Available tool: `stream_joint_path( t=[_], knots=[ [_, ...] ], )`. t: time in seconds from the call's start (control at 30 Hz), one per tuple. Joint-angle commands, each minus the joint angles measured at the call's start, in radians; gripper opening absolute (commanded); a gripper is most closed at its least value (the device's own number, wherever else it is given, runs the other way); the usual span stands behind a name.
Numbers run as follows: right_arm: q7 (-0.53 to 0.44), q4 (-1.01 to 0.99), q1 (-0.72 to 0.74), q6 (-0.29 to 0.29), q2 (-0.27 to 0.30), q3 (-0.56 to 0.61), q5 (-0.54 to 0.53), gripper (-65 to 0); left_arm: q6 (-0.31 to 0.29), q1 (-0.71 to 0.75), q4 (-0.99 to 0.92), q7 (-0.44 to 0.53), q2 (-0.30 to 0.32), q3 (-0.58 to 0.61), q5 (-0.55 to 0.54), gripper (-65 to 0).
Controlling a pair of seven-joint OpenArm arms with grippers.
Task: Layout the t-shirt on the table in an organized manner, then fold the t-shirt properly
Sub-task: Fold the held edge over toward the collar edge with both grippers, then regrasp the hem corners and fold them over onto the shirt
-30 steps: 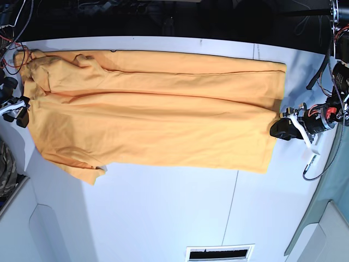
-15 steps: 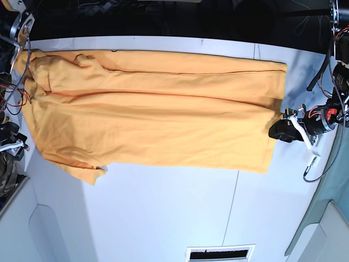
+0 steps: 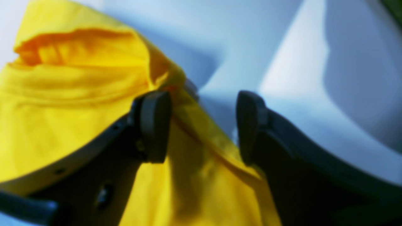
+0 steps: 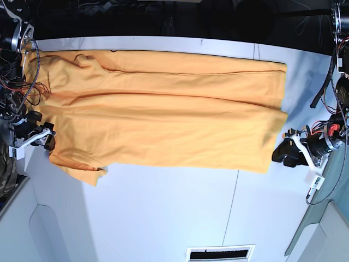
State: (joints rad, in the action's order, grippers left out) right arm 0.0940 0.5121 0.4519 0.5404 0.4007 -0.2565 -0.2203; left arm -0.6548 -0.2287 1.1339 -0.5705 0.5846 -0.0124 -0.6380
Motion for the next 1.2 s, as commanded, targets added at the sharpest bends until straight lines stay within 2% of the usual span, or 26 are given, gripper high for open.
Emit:
stream_joint_path(
  t=[0.0, 0.1, 0.2, 0.37, 0.43, 0.63, 0.7, 0.77, 0.8, 0.87, 0.93, 0.97, 1.17],
  knots=[
    [0.023, 0.008, 0.016, 0.017, 0.008, 0.002, -0.015, -32.0, 0.019, -0.036, -0.013, 0.038, 0.005, -0.006, 0.008, -30.6],
    [0.05, 0.01, 0.015, 0.018, -0.002, 0.002, -0.042, -32.0, 0.065, -0.105, -0.133, 0.074, -0.037, -0.006, 0.06, -30.6],
    [0.087, 0.01, 0.015, 0.018, -0.012, 0.002, -0.042, -32.0, 0.068, -0.174, -0.283, 0.087, -0.076, -0.006, 0.084, -30.6],
    [0.105, 0.01, 0.015, 0.019, -0.022, 0.002, -0.042, -32.0, 0.071, -0.249, -0.502, 0.19, -0.132, -0.006, 0.167, -30.6],
    [0.106, 0.01, 0.015, 0.018, -0.021, 0.002, -0.042, -32.0, 0.089, -0.262, -0.552, 0.206, -0.155, -0.006, 0.187, -30.7],
    [0.126, 0.01, 0.016, 0.022, -0.021, 0.002, -0.061, -32.0, 0.09, -0.265, -0.574, 0.204, -0.199, -0.006, 0.188, -30.7],
    [0.14, 0.01, 0.016, 0.031, -0.022, 0.002, -0.061, -32.0, 0.087, -0.267, -0.574, 0.203, -0.206, -0.006, 0.187, -35.6],
    [0.142, 0.01, 0.016, 0.033, -0.022, 0.002, -0.061, -32.1, 0.086, -0.268, -0.574, 0.204, -0.214, -0.006, 0.187, -46.4],
    [0.142, 0.01, 0.016, 0.033, -0.022, 0.002, -0.061, -34.0, 0.087, -0.267, -0.574, 0.204, -0.217, -0.006, 0.187, -52.8],
    [0.142, 0.019, 0.016, 0.033, -0.022, 0.002, -0.06, -45.4, 0.082, -0.268, -0.574, 0.2, -0.22, -0.006, 0.187, -65.0],
    [0.142, 0.034, 0.016, 0.033, -0.021, 0.002, -0.061, -61.0, 0.063, -0.274, -0.57, 0.196, -0.217, -0.006, 0.19, -65.0],
    [0.142, 0.047, 0.016, 0.033, -0.021, 0.002, -0.064, -65.0, 0.06, -0.28, -0.565, 0.19, -0.212, -0.006, 0.19, -65.0],
    [0.143, 0.177, 0.016, 0.032, -0.019, 0.002, -0.121, -65.0, 0.06, -0.315, -0.447, 0.137, -0.174, -0.006, 0.174, -65.0]
  ],
)
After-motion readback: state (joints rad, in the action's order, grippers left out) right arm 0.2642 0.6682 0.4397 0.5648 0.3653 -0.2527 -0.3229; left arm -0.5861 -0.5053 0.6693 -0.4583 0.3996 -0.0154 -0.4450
